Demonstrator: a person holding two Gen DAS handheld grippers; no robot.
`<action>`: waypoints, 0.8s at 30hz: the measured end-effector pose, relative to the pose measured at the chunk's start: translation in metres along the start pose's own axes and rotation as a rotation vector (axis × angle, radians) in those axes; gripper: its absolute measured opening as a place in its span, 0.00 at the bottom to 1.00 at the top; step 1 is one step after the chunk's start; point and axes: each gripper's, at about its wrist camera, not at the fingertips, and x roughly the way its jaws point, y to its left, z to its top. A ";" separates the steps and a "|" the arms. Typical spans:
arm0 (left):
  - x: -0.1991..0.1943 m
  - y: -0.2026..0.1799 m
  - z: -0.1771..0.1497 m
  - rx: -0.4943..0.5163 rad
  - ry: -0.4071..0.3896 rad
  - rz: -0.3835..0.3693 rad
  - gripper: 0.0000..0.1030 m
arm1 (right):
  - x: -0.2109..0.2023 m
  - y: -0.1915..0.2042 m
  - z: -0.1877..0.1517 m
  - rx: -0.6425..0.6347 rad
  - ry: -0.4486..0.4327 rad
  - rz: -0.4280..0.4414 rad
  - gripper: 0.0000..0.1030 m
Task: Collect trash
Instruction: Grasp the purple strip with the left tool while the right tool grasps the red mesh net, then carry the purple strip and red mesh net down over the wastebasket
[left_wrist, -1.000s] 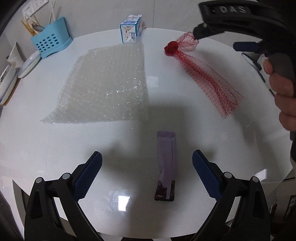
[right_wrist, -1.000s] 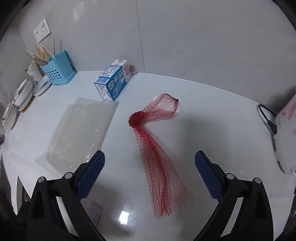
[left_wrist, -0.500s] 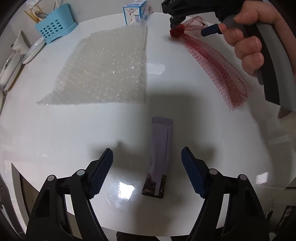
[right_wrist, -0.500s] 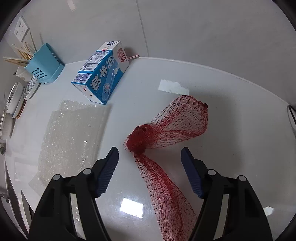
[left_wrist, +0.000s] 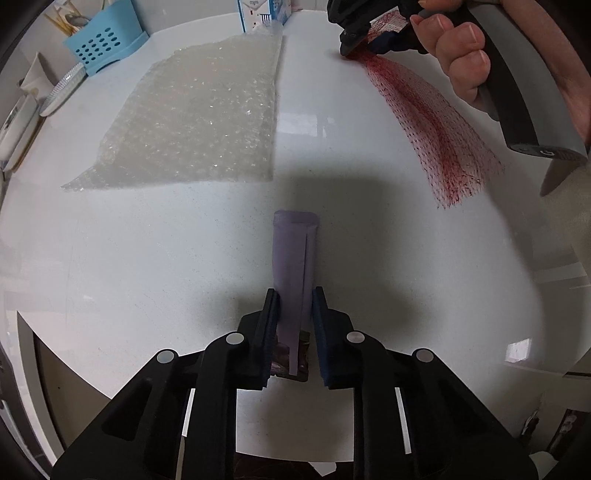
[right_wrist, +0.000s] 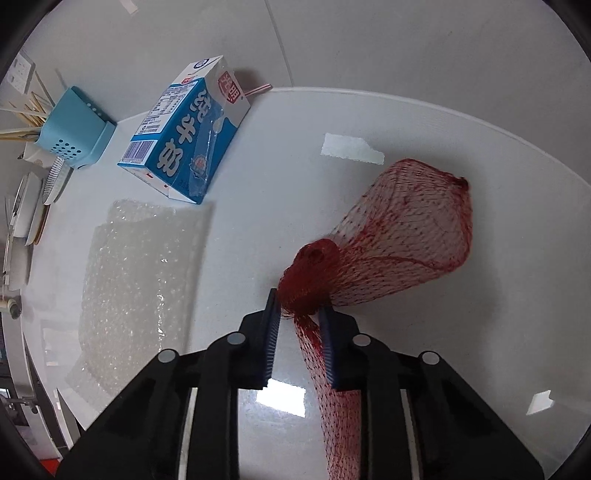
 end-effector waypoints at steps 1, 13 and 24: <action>0.000 -0.001 -0.001 -0.001 -0.003 -0.001 0.17 | -0.001 0.000 0.000 -0.002 -0.002 0.001 0.15; -0.011 0.015 0.005 0.006 -0.052 -0.001 0.17 | -0.022 -0.006 -0.010 -0.010 -0.045 0.003 0.12; -0.032 0.032 0.006 0.039 -0.100 -0.017 0.17 | -0.063 -0.018 -0.028 0.068 -0.123 0.016 0.12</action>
